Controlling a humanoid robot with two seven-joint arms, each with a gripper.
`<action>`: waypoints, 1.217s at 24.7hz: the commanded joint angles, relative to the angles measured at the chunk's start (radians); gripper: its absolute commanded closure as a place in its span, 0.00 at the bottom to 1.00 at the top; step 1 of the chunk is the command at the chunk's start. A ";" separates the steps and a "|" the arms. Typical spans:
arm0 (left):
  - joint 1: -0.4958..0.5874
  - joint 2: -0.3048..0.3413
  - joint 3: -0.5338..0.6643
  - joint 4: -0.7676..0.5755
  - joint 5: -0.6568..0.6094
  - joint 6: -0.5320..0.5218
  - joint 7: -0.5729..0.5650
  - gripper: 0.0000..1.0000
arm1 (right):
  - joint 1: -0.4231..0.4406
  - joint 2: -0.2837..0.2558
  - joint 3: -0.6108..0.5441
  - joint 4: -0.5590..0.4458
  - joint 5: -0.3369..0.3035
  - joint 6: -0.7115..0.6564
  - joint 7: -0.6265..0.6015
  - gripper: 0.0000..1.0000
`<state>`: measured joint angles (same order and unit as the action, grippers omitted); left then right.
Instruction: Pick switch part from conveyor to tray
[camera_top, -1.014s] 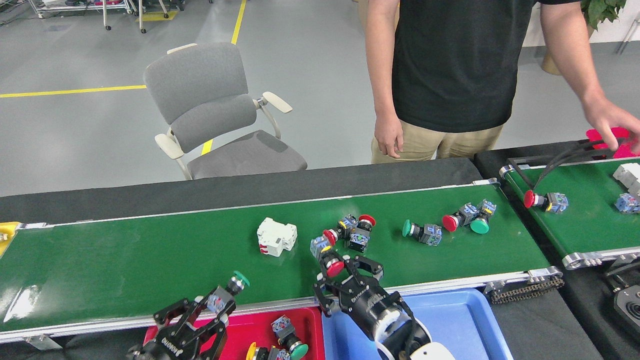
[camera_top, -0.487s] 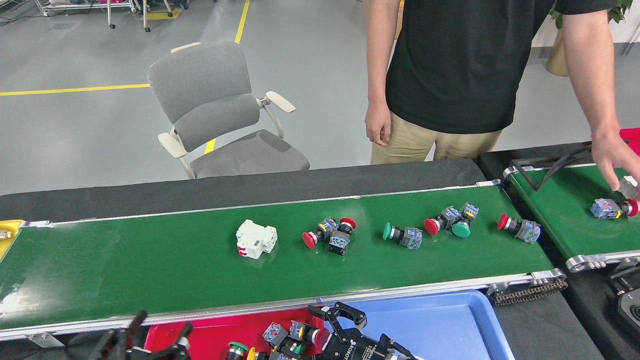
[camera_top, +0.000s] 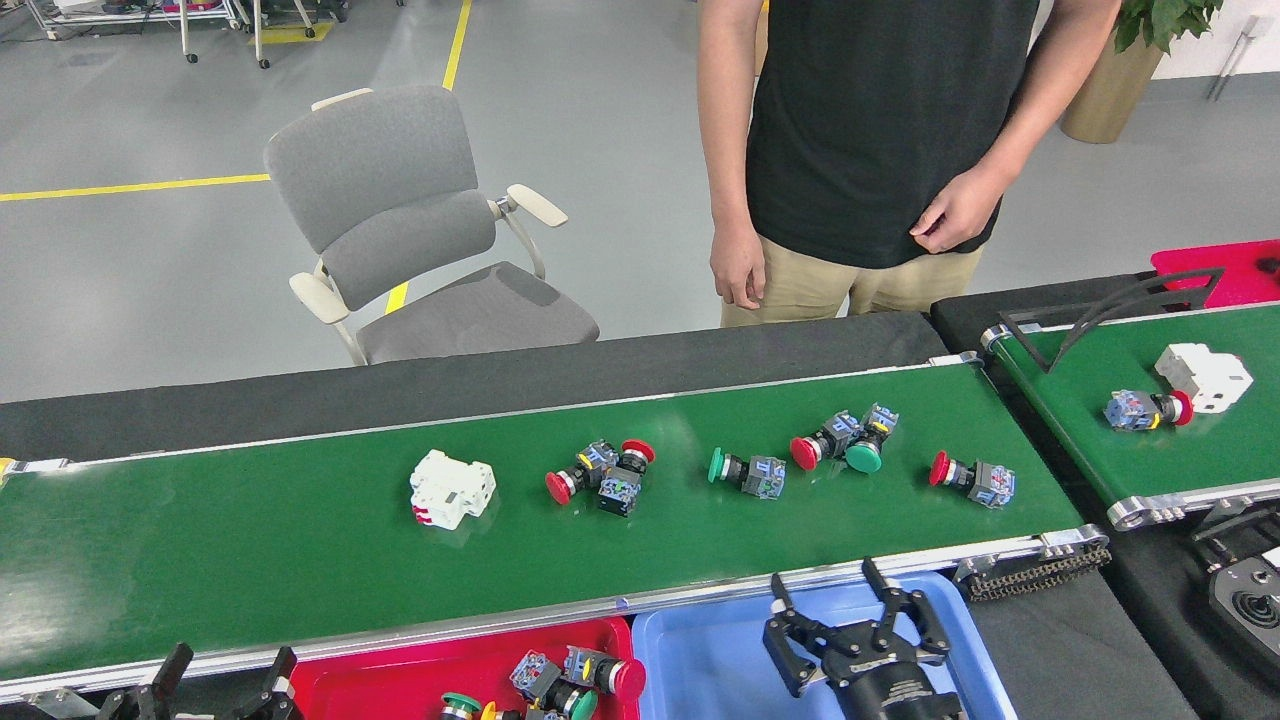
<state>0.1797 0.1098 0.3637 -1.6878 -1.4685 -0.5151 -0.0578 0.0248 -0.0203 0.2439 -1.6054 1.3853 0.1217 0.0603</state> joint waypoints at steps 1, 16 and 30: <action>-0.071 0.034 -0.066 0.043 -0.001 -0.016 0.004 0.01 | -0.065 -0.003 0.035 0.047 0.014 0.022 -0.013 0.00; -0.430 0.074 -0.215 0.513 -0.001 -0.002 -0.007 0.02 | -0.427 0.082 0.150 0.426 -0.042 -0.286 0.121 0.00; -0.480 0.065 -0.215 0.626 0.008 0.012 0.006 0.86 | -0.603 0.186 0.299 0.714 -0.040 -0.274 0.119 0.66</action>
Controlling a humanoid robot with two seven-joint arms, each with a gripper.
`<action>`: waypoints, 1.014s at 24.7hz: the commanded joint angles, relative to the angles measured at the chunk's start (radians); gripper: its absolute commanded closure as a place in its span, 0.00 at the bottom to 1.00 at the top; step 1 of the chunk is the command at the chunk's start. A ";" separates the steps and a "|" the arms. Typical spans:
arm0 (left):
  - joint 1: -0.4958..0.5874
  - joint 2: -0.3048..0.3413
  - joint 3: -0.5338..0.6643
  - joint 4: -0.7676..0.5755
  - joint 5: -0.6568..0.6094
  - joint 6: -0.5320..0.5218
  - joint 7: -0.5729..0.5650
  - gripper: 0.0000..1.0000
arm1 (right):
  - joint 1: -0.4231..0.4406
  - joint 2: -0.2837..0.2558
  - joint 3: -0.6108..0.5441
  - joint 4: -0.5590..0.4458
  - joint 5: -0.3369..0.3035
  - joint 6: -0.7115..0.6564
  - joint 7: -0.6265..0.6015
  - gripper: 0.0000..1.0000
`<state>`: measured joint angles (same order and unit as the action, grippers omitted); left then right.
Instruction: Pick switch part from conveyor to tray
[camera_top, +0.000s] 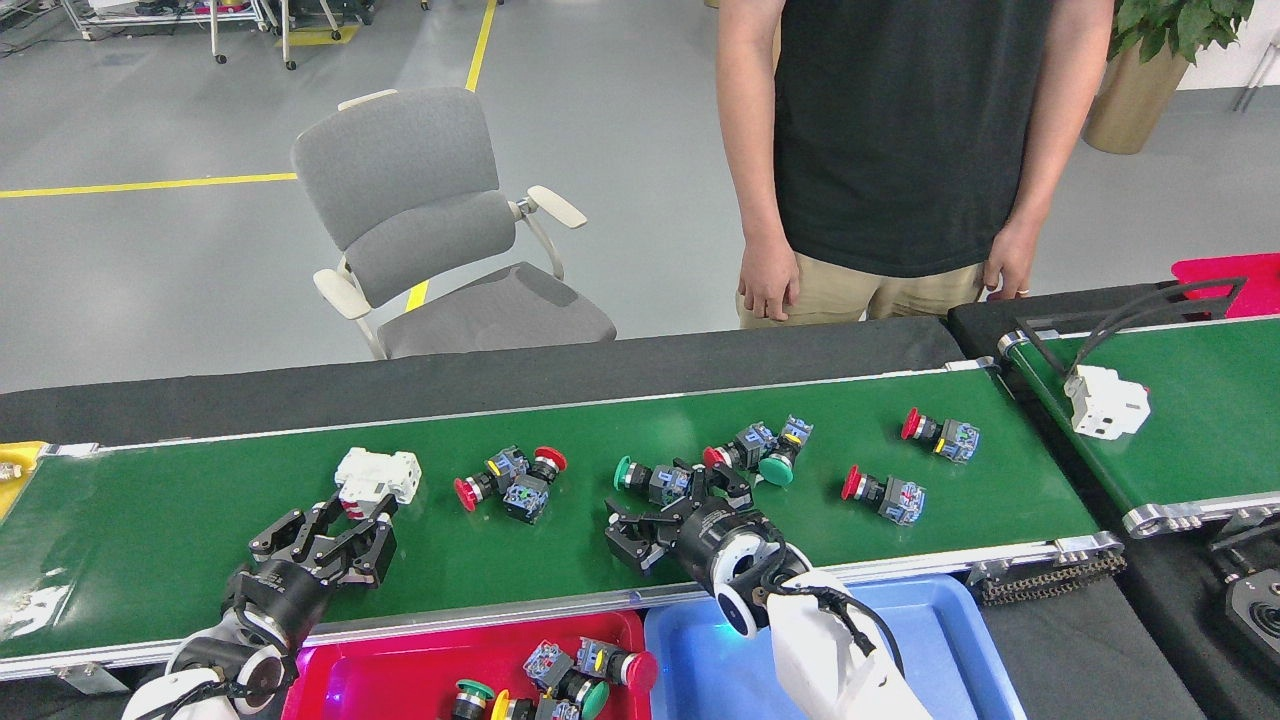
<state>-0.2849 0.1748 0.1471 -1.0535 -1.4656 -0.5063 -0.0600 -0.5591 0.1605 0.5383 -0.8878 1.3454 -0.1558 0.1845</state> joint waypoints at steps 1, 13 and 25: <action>-0.016 -0.003 0.002 -0.010 0.005 0.005 0.008 0.87 | -0.019 0.005 0.006 -0.003 -0.002 0.005 -0.005 0.75; 0.130 -0.001 0.037 -0.333 0.030 -0.031 0.008 0.89 | 0.022 -0.010 0.008 -0.128 -0.009 0.016 -0.011 0.92; 0.248 0.000 0.134 -0.488 0.045 -0.070 0.008 0.89 | 0.410 -0.144 0.028 -0.643 -0.002 -0.398 0.006 0.00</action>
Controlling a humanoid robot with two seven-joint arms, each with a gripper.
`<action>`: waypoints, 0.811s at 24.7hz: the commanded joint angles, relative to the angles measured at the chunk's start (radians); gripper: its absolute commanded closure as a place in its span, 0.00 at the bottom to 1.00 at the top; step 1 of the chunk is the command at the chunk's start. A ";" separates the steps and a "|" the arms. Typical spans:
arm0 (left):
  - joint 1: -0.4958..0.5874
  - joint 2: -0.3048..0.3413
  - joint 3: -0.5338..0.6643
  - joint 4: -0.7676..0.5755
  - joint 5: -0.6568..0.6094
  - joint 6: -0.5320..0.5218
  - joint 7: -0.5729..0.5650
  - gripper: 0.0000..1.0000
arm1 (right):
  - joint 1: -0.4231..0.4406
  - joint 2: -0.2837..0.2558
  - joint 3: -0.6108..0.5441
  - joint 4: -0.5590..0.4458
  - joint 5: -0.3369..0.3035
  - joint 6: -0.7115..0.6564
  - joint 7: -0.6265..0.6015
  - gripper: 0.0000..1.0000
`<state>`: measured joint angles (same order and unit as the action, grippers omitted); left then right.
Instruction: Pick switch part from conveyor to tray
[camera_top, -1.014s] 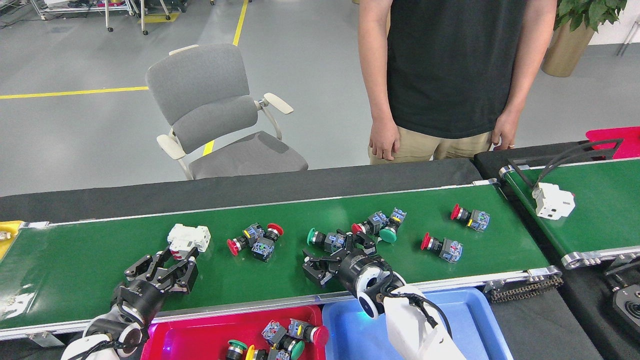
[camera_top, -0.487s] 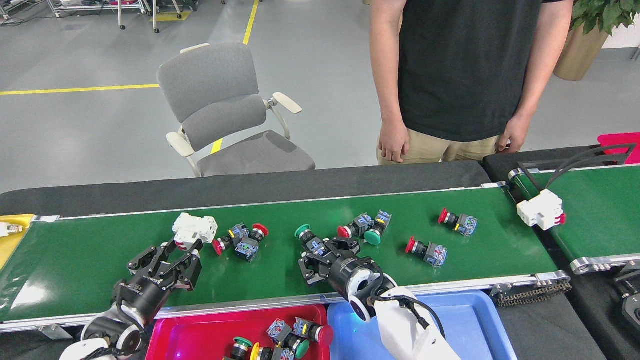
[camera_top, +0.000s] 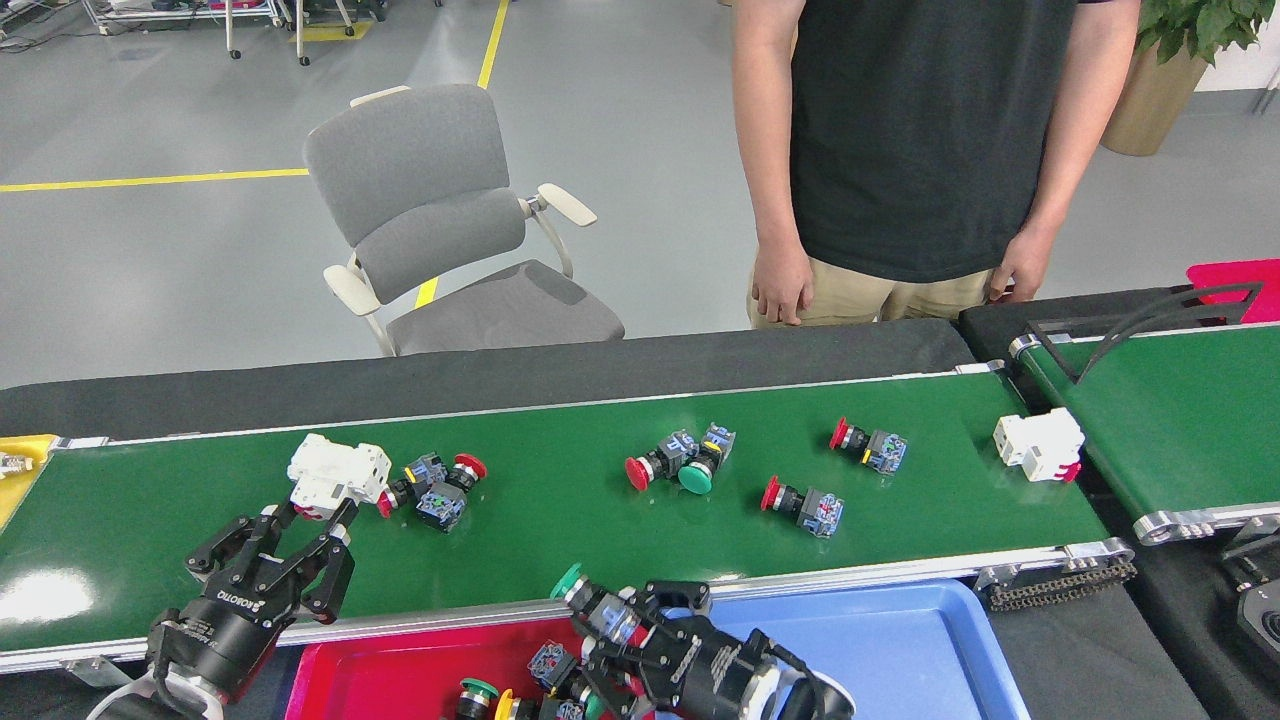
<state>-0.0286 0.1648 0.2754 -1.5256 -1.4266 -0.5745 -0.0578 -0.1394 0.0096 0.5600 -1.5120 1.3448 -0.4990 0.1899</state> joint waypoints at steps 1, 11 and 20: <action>-0.008 0.009 0.004 -0.018 0.006 -0.002 0.006 0.89 | -0.009 0.010 0.011 -0.019 -0.001 -0.061 0.002 0.00; 0.030 -0.024 -0.091 -0.090 0.005 -0.084 0.003 0.88 | 0.024 0.046 -0.273 -0.083 -0.012 0.266 -0.023 0.01; 0.116 -0.208 -0.384 -0.192 -0.169 0.022 -0.005 0.83 | 0.109 -0.146 -0.420 -0.080 -0.013 0.603 -0.194 0.01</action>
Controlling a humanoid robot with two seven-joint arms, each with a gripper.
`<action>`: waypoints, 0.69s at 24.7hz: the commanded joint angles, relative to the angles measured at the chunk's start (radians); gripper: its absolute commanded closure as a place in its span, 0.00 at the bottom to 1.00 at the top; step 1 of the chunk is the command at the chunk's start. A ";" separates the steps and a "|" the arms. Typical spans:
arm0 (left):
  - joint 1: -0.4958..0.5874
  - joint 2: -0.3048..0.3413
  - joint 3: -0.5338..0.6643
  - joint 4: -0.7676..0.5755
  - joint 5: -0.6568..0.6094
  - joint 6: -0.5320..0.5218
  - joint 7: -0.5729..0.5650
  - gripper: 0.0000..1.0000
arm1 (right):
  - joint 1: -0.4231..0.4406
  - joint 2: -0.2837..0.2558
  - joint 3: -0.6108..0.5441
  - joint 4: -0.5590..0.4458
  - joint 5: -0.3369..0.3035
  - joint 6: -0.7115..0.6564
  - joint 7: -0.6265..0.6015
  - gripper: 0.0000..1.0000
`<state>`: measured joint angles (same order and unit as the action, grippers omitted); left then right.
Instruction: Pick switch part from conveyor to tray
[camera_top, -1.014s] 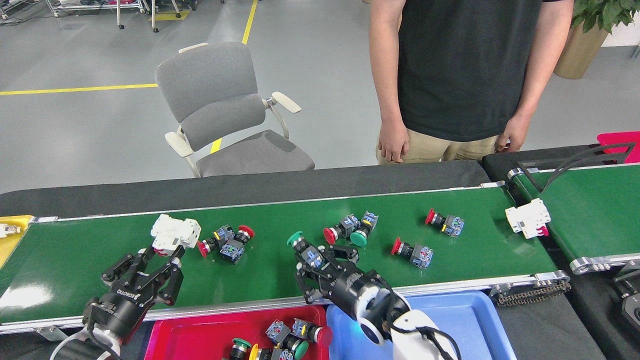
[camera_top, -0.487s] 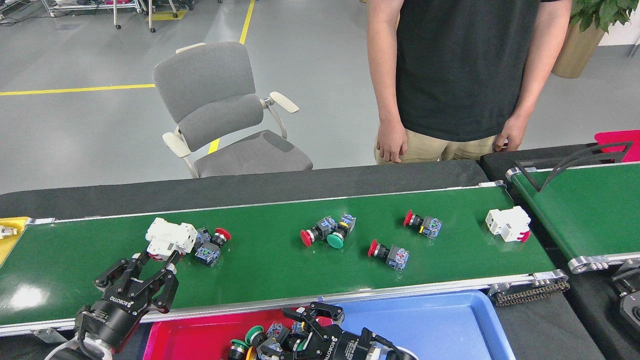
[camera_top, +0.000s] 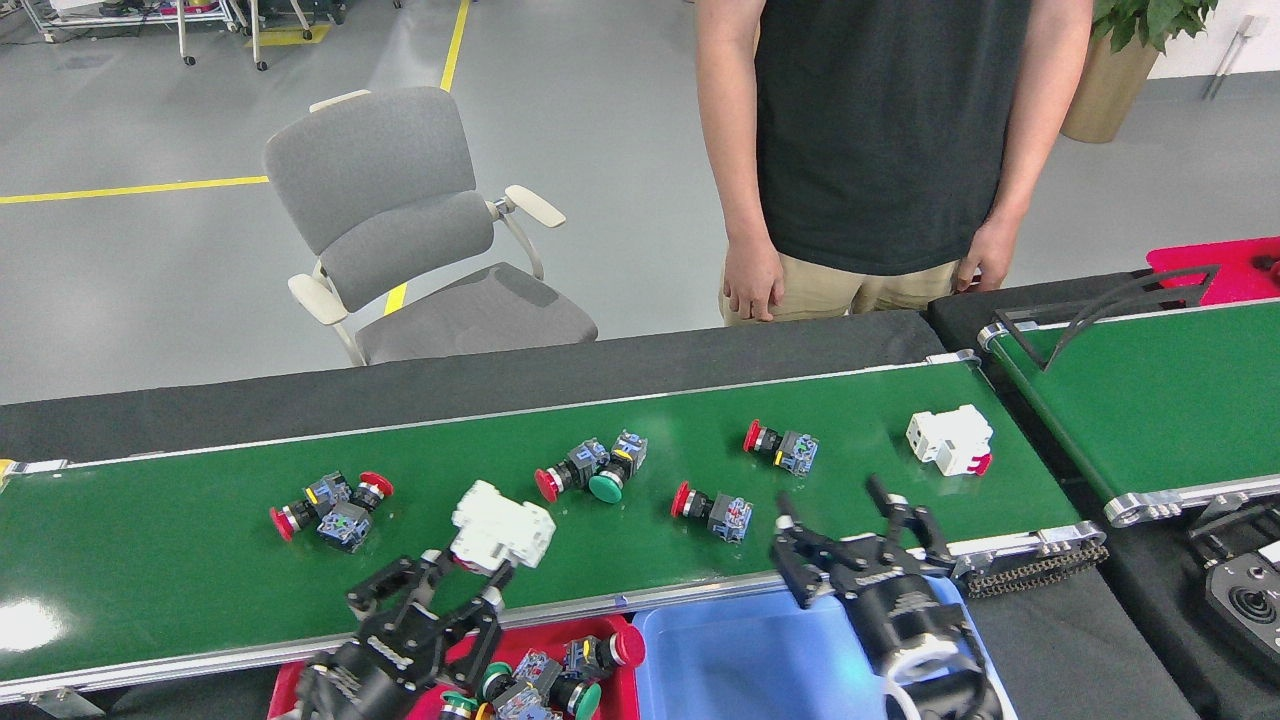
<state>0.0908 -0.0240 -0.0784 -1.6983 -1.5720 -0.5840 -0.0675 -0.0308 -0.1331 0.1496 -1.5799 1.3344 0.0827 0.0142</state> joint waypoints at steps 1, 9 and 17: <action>0.007 -0.030 -0.057 -0.031 -0.042 0.039 0.003 0.79 | 0.005 -0.006 -0.018 -0.012 -0.003 0.022 -0.017 0.01; 0.124 -0.043 -0.241 -0.078 -0.080 0.073 0.009 0.07 | 0.043 -0.029 -0.045 -0.014 -0.017 -0.043 -0.016 0.01; 0.087 -0.074 -0.158 -0.078 -0.075 0.296 0.018 0.01 | 0.017 -0.031 -0.042 0.029 -0.009 -0.040 0.012 0.01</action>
<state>0.1899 -0.0946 -0.2637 -1.7623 -1.6501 -0.3736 -0.0617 0.0056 -0.1562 0.1112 -1.5498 1.3236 0.0416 0.0174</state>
